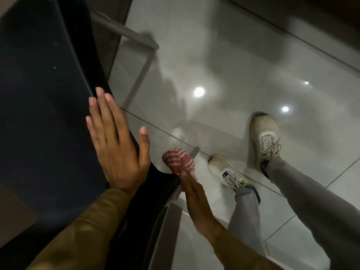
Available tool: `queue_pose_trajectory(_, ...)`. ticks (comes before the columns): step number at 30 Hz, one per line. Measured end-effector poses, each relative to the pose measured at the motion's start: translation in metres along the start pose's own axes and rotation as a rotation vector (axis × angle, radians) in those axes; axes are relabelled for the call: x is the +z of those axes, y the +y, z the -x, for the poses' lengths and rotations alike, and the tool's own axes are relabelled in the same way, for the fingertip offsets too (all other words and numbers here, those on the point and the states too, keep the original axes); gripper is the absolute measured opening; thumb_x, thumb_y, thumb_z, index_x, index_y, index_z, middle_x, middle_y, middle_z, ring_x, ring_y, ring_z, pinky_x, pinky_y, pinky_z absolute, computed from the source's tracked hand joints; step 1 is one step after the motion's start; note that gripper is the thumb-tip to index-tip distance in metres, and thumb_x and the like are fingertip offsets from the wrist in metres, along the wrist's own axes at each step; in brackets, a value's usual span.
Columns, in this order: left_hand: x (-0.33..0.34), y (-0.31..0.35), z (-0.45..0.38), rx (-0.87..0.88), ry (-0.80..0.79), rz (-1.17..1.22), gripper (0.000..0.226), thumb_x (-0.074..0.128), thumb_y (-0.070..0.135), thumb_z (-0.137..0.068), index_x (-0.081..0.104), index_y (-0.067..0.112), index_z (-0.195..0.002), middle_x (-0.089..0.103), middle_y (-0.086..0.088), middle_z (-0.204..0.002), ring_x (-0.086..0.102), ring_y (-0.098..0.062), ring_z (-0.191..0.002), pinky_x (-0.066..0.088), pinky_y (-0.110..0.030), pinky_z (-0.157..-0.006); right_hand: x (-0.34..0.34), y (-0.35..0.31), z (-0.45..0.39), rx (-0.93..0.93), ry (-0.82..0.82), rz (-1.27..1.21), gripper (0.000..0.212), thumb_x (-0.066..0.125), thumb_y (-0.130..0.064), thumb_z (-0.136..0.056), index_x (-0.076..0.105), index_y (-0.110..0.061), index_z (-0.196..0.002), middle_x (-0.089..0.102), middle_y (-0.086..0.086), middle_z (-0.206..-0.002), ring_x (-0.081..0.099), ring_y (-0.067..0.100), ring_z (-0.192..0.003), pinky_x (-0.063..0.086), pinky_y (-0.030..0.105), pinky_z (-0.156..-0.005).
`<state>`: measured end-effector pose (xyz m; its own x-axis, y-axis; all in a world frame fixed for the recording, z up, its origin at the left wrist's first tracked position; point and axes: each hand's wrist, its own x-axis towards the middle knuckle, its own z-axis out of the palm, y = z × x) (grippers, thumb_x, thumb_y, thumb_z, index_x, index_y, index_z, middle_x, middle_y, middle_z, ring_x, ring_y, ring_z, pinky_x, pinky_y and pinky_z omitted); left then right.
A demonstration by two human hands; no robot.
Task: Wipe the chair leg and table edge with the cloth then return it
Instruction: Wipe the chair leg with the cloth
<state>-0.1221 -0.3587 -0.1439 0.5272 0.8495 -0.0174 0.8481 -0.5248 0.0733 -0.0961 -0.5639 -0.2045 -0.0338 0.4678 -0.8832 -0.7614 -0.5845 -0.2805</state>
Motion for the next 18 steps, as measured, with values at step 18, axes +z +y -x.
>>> queue_pose_trajectory(18, -0.003, -0.001, 0.0, 0.004, -0.001, 0.035, 0.073, 0.031, 0.039, -0.113, 0.017, -0.004, -0.17, 0.018, -0.024, -0.18, 0.013, -0.042, -0.169, 0.008, -0.052, -0.141, -0.001, -0.011, -0.006, -0.054, 0.006, 0.094, 0.053, 0.046, -0.067, -0.101, 0.065, -0.039, -0.142, 0.069, -0.011, -0.145, 0.062, 0.003, -0.138, 0.047, 0.021, -0.118)
